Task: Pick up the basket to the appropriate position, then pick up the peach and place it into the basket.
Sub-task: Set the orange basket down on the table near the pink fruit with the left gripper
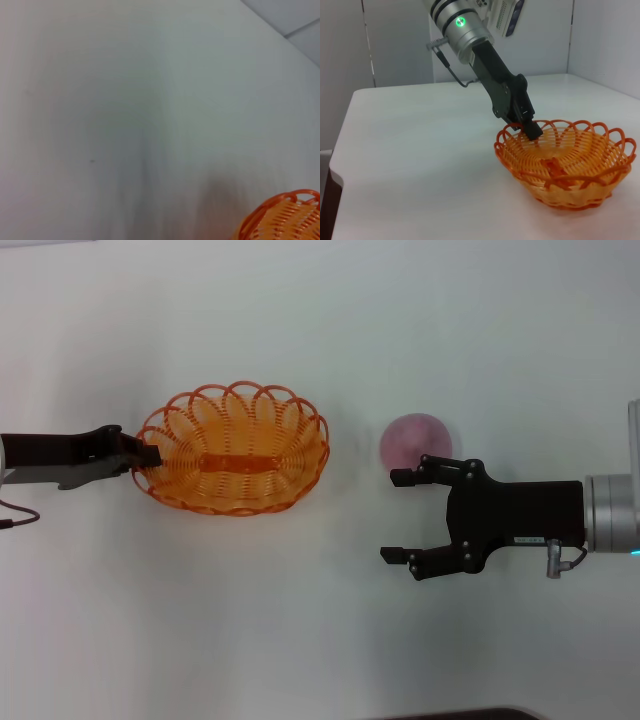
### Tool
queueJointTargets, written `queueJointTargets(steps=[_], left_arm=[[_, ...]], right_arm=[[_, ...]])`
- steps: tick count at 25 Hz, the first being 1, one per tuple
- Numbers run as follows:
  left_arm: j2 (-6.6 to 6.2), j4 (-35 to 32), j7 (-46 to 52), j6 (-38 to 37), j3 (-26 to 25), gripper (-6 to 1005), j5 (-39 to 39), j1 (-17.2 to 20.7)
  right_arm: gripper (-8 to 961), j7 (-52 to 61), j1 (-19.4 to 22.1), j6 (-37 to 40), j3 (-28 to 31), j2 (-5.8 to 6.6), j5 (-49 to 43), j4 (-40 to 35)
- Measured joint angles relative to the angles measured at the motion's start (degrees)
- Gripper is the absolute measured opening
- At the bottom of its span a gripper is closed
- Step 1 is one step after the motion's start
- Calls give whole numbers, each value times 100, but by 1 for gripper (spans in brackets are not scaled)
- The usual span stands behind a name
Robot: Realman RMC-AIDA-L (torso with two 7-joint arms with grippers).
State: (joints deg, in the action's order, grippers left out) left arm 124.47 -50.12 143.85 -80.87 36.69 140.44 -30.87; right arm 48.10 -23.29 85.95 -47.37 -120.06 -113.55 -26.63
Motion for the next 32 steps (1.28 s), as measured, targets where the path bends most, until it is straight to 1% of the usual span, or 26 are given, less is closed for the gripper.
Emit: queueJointTargets(steps=[12, 23, 29, 32], left_arm=[[7, -6, 3, 77, 59, 92, -29, 38], [-40, -9, 32, -130, 76, 123, -282, 65], [-54, -9, -36, -295, 73, 307, -419, 64], [-55, -38, -49, -313, 75, 441, -428, 64]], right_arm=[[945, 5, -11, 0, 0, 0, -7, 0], [945, 6, -9, 0, 0, 0, -10, 0], [946, 6, -9, 0, 0, 0, -9, 0], [946, 6, -9, 0, 0, 0, -6, 0]])
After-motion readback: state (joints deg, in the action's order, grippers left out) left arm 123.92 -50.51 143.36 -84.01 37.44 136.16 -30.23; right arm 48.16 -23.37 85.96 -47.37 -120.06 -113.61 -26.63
